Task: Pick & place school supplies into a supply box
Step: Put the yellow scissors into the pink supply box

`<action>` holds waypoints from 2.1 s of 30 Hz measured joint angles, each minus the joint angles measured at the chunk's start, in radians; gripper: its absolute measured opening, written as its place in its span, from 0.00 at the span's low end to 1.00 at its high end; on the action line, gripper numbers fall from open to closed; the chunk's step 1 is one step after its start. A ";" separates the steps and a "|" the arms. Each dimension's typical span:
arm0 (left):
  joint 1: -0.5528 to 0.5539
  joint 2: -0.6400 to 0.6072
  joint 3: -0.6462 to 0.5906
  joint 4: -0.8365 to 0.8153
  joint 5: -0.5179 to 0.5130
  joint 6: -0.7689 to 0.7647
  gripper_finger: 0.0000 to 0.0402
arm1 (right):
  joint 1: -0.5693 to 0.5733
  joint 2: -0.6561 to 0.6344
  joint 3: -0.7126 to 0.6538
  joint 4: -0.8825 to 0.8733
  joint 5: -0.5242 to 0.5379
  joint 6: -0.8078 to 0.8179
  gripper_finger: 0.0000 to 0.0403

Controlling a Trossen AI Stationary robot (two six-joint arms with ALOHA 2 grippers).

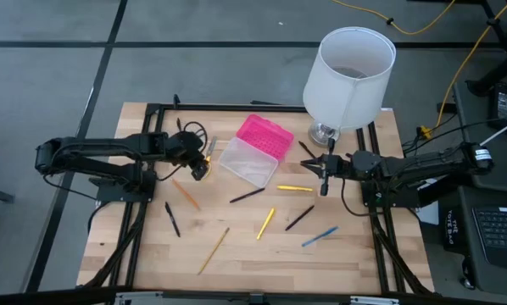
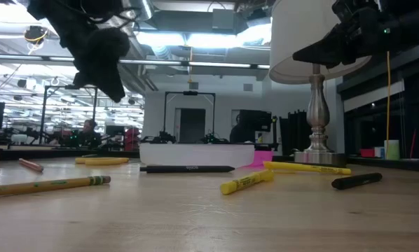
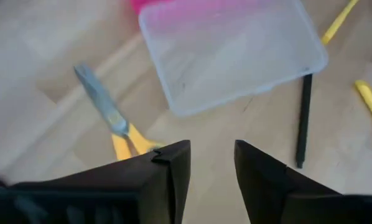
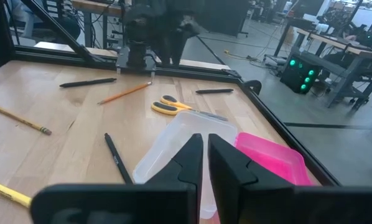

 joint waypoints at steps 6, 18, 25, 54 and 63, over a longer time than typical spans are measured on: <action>0.002 0.070 0.016 -0.082 0.012 -0.026 0.29 | 0.000 0.021 0.000 0.007 0.008 -0.002 0.08; 0.002 0.198 0.156 -0.220 -0.033 0.007 0.29 | 0.000 0.075 0.000 0.005 0.098 -0.002 0.08; 0.002 0.236 0.156 -0.228 0.016 0.115 0.29 | 0.000 0.089 0.000 0.007 0.098 -0.002 0.08; 0.002 0.297 0.115 -0.307 -0.072 -0.149 0.54 | 0.000 0.089 0.000 0.014 0.099 -0.003 0.08; 0.002 0.402 0.112 -0.271 -0.043 -0.122 0.54 | 0.000 0.089 0.000 0.015 0.099 -0.004 0.08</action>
